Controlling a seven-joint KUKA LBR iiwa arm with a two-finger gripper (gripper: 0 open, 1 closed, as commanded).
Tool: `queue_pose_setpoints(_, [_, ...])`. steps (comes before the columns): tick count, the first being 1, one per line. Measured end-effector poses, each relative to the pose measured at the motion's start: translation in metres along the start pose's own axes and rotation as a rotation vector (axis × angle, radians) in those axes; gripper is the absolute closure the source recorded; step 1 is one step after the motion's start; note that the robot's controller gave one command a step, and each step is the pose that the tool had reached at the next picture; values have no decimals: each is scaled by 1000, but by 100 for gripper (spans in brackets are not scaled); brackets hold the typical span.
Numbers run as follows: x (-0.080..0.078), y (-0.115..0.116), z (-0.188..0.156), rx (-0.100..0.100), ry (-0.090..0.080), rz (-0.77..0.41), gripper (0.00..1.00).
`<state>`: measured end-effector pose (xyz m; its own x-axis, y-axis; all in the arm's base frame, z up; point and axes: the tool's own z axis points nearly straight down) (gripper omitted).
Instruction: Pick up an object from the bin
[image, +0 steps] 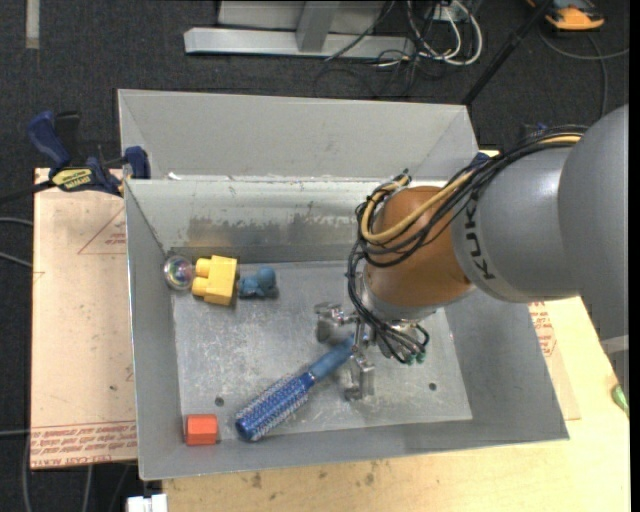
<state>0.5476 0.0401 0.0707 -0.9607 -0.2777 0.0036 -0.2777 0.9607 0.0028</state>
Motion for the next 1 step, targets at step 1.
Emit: queue_pose_setpoints(1, [-1, -1, -3, 1, -4, 2, 100])
